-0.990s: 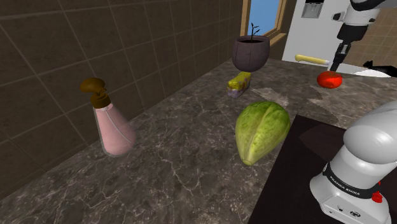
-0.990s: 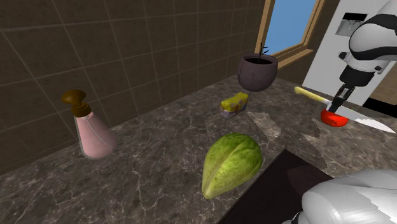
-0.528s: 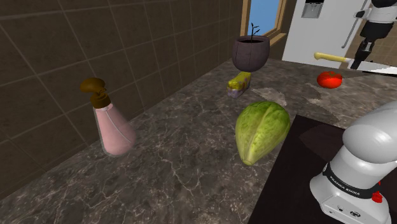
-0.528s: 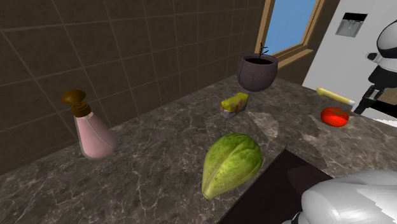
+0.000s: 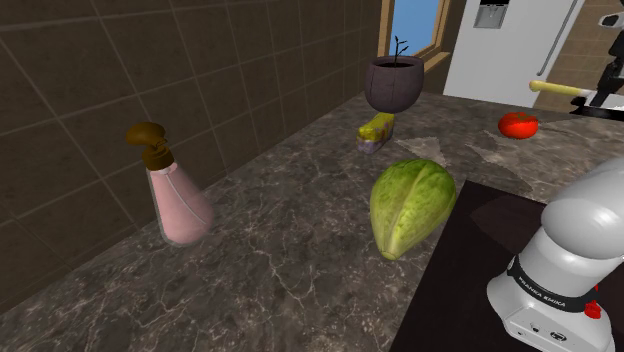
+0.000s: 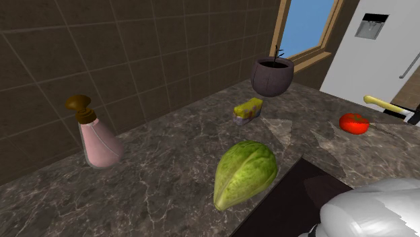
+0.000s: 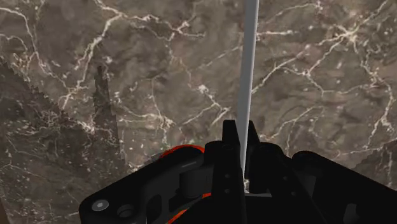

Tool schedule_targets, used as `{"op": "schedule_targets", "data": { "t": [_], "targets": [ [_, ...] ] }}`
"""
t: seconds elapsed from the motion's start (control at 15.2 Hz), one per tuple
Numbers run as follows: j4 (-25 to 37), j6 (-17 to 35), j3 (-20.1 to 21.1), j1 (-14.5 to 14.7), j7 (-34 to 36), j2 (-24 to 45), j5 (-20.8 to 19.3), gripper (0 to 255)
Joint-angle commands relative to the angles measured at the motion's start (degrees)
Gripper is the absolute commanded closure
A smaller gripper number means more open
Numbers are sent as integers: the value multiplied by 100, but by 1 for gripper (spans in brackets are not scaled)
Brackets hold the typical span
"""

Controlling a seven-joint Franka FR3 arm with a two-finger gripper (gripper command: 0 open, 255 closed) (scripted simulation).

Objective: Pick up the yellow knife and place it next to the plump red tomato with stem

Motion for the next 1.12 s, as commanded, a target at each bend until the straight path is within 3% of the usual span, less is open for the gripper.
{"op": "schedule_targets", "data": {
  "t": [0.0,0.2,0.33,0.53,0.66,1.06],
  "targets": [
    [341,38,-447,211,-352,274,87,255],
    [863,90,-1273,668,-900,701,302,255],
    [1244,115,-2020,1162,-1289,1007,509,255],
    [1889,53,-3560,2434,-1720,1196,653,255],
    [2342,-105,-4309,3204,-1747,918,411,255],
    [1975,285,-4406,3240,-1619,759,213,255]
  ]
}}
